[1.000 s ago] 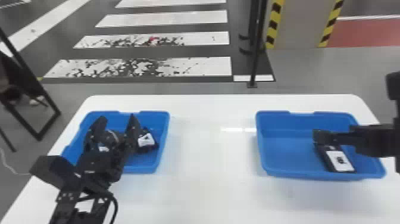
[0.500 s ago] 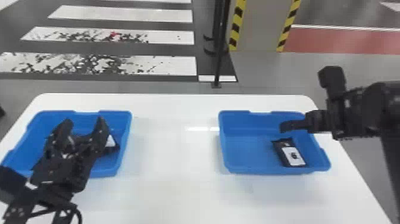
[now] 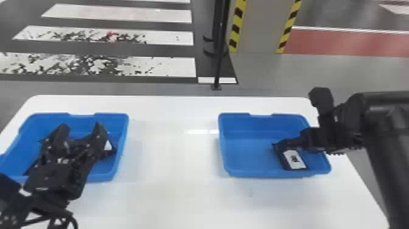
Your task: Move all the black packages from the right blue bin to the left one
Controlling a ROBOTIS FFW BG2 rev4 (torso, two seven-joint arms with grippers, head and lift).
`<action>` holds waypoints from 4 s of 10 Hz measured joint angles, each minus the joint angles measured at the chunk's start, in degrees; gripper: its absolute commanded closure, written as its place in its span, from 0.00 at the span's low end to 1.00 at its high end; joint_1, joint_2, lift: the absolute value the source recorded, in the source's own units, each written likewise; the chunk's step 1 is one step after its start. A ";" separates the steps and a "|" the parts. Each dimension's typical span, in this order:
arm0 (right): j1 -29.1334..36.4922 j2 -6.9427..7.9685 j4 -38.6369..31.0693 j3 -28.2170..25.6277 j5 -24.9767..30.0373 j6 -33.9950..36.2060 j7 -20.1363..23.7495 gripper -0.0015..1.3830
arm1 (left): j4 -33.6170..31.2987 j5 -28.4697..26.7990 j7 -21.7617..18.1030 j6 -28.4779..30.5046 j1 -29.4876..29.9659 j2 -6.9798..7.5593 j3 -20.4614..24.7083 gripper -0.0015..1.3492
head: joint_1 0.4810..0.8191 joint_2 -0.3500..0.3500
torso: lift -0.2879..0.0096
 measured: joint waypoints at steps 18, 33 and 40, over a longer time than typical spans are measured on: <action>4.36 0.21 -5.93 3.89 -2.02 0.00 -3.57 0.76 | 0.71 -0.16 0.00 -0.18 0.18 -0.14 1.51 0.29 | 0.63 0.43 | 0.50; 10.66 -0.25 -11.45 20.89 -26.64 -57.50 16.71 0.76 | 0.24 7.01 0.62 -10.65 -2.60 1.75 -8.79 0.29 | 0.57 0.83 | 0.50; 6.57 -0.34 -9.62 30.04 -31.38 -57.21 16.46 0.76 | 0.15 3.82 0.62 -5.12 -4.41 3.07 -13.19 0.29 | 0.63 0.86 | 0.50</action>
